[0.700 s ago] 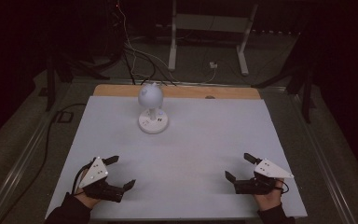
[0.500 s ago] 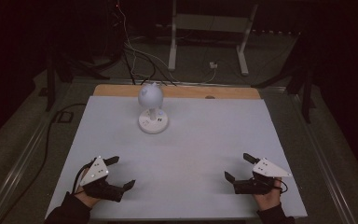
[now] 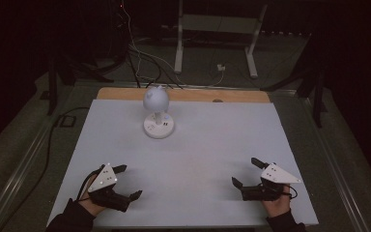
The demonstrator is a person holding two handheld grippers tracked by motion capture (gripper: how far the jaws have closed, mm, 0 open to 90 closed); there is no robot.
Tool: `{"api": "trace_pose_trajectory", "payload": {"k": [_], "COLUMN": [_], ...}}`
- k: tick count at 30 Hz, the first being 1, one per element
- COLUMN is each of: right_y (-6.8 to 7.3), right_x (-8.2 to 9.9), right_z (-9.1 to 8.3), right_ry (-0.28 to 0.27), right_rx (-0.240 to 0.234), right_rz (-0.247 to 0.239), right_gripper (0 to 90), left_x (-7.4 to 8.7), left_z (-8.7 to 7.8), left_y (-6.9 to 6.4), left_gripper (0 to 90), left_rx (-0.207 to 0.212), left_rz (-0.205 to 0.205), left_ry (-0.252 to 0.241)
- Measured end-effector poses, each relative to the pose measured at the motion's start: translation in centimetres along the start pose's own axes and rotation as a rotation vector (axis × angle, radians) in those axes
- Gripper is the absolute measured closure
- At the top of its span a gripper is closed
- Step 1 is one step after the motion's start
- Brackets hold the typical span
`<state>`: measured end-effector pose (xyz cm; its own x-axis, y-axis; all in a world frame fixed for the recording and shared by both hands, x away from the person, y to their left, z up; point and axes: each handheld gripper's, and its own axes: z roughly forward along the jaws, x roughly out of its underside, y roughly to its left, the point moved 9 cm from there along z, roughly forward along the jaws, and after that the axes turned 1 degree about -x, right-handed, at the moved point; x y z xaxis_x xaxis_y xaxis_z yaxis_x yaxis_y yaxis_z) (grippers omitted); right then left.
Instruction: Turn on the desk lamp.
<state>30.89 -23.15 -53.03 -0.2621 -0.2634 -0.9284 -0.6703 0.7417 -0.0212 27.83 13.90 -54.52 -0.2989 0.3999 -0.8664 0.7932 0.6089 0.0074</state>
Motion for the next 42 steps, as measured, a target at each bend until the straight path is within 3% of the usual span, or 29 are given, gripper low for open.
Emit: {"api": "trace_pose_trajectory", "payload": {"k": [3, 8, 16, 22, 33, 42], "right_y": [0.2, -0.2, 0.0, 0.1, 0.1, -0.1], "right_x": [-0.2, -0.4, -0.7, -0.9, -1.2, -1.0], "right_z": [-0.1, -0.4, -0.5, -0.5, -0.8, -0.7], "right_ry": [-0.009, -0.033, -0.046, -0.057, -0.076, -0.075], "right_rx": [0.004, 0.017, 0.025, 0.034, 0.047, 0.045], "right_rz": [-0.014, 0.008, 0.014, 0.007, 0.012, 0.030], "right_gripper": [0.0, 0.0, 0.0, 0.0, 0.0, 0.0], "left_x": [0.0, -0.3, -1.9, -2.8, -6.1, -8.7], "left_z": [0.1, 0.0, -0.4, -0.5, -0.5, 1.3], "left_y": [-0.3, -0.6, -1.8, -2.4, -1.5, 0.1], "left_gripper": [0.3, 0.3, 0.3, 0.3, 0.3, 0.3], "left_rx": [0.004, 0.006, 0.059, 0.085, 0.080, 0.047], "left_rz": [0.016, 0.026, 0.023, 0.041, 0.043, 0.015], "left_ry": [0.011, 0.013, -0.017, -0.007, -0.024, -0.028]}}
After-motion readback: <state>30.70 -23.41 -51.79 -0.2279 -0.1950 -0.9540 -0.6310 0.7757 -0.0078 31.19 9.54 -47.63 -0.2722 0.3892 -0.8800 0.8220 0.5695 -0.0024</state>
